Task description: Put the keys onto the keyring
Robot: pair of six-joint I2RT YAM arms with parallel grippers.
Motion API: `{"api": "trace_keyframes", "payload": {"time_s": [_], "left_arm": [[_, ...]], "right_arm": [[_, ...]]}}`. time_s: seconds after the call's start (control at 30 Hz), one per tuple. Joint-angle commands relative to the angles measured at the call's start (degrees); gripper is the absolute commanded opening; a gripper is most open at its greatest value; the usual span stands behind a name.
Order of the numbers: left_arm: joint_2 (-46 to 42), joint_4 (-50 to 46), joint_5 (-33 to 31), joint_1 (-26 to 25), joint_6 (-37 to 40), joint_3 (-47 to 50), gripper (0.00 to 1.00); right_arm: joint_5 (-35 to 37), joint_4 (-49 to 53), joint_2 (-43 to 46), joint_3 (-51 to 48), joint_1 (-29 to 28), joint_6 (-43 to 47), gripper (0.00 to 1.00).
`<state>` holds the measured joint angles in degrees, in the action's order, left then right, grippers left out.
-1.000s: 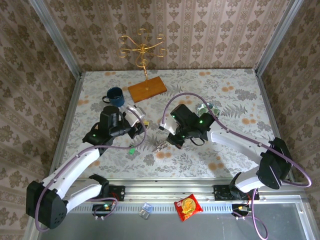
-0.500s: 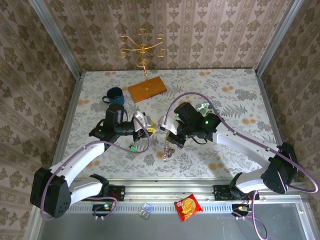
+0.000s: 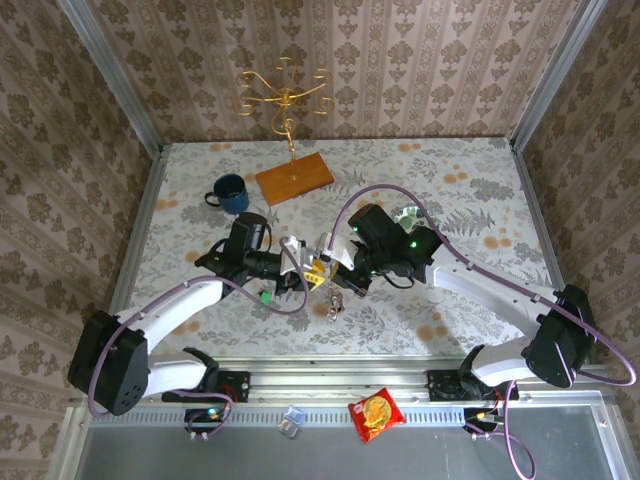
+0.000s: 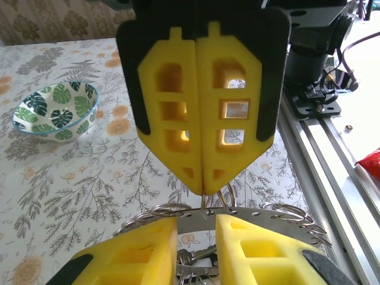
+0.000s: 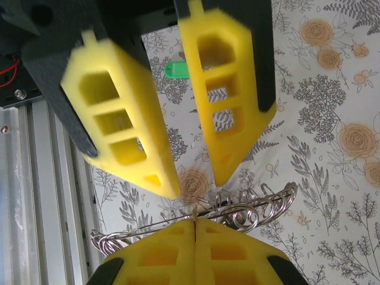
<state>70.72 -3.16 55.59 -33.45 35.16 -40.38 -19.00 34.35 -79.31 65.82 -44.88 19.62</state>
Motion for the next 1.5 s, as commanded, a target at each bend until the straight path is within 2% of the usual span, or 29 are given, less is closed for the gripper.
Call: {"api": "trace_keyframes", "payload": {"time_s": [0.0, 0.37, 0.63, 0.9, 1.0, 1.07, 1.13, 1.27, 1.47], "left_arm": [[0.66, 2.33, 2.37, -0.55, 1.12, 0.89, 0.22], [1.08, 6.94, 0.79, -1.48, -1.79, 3.72, 0.27], [1.62, 15.11, 1.80, -2.14, -7.00, 5.91, 0.19], [1.48, 17.52, 2.15, -2.26, -8.36, 6.53, 0.00], [1.35, 19.24, 1.96, -2.29, -9.14, 7.28, 0.00], [0.97, 20.01, 0.83, -2.40, -9.28, 8.06, 0.00], [0.50, 20.77, -0.19, -2.65, -8.91, 8.81, 0.00], [-0.13, 21.78, -1.84, -3.19, -8.28, 9.61, 0.00], [-0.40, 21.80, -2.85, -3.77, -7.13, 10.23, 0.00]], "right_arm": [[-2.29, -2.00, 1.04, 0.62, 0.02, 1.04, 0.00], [-2.98, -3.10, 1.04, 0.27, -0.38, 0.42, 0.00], [-3.57, -3.24, 0.57, 0.29, -0.73, -0.10, 0.00], [-4.18, -4.77, 0.46, 0.01, -0.82, -0.37, 0.00], [-3.09, -5.44, 1.18, -0.45, -0.43, -1.52, 0.00], [-3.75, -6.78, 2.68, -1.46, 1.24, -3.99, 0.27], [-5.88, -9.65, 5.65, -4.11, 3.59, -6.77, 0.44], [-8.63, -16.15, 12.11, -11.66, 7.05, -10.66, 0.54], [-9.48, -24.98, 16.11, -23.02, 7.18, -6.22, 0.55]]}}
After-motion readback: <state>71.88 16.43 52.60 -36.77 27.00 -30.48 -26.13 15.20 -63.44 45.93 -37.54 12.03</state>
